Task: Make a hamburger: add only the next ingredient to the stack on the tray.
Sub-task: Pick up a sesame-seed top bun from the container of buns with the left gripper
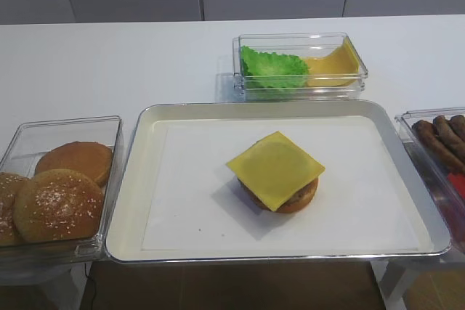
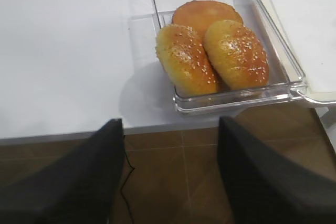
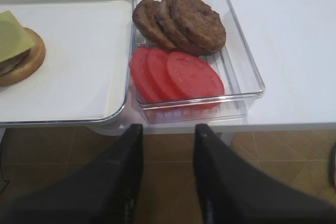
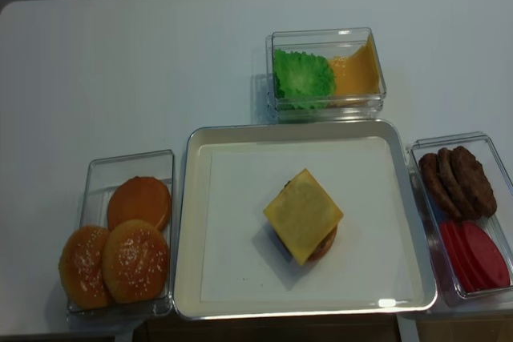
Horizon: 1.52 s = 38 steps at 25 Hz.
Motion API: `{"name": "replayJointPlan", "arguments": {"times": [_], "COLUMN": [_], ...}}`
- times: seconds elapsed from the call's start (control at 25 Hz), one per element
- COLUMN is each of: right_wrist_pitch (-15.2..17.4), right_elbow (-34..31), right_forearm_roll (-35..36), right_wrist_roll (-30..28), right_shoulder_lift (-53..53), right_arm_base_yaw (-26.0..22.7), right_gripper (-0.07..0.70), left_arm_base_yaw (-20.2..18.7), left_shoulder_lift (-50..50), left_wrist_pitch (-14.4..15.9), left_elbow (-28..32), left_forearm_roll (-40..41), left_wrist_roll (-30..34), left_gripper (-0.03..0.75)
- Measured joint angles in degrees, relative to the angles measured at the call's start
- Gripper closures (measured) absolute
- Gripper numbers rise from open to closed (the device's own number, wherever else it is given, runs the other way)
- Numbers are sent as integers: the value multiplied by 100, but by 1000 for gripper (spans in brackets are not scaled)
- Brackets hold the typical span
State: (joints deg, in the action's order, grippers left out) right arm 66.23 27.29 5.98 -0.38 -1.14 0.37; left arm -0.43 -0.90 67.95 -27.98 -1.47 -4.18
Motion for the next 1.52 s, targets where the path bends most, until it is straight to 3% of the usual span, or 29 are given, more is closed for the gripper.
{"name": "replayJointPlan", "arguments": {"times": [0.48,1.12,1.28,1.52], "right_wrist_pitch": [0,0,0,0], "right_elbow": [0,0,0,0], "right_forearm_roll": [3,12,12,12], "right_wrist_roll": [0,0,0,0], "right_shoulder_lift": [0,0,0,0], "right_arm_base_yaw": [0,0,0,0], "right_gripper": [399,540,581,603], "left_arm_base_yaw": [0,0,0,0], "left_shoulder_lift": [0,18,622,2029], "left_wrist_pitch": [0,-63,-341,-1018], "left_elbow": [0,-111,-182,-214], "left_forearm_roll": [0,-147,-339,-448], "left_wrist_roll": [0,164,319,200], "left_gripper": [293,293,293,293]}}
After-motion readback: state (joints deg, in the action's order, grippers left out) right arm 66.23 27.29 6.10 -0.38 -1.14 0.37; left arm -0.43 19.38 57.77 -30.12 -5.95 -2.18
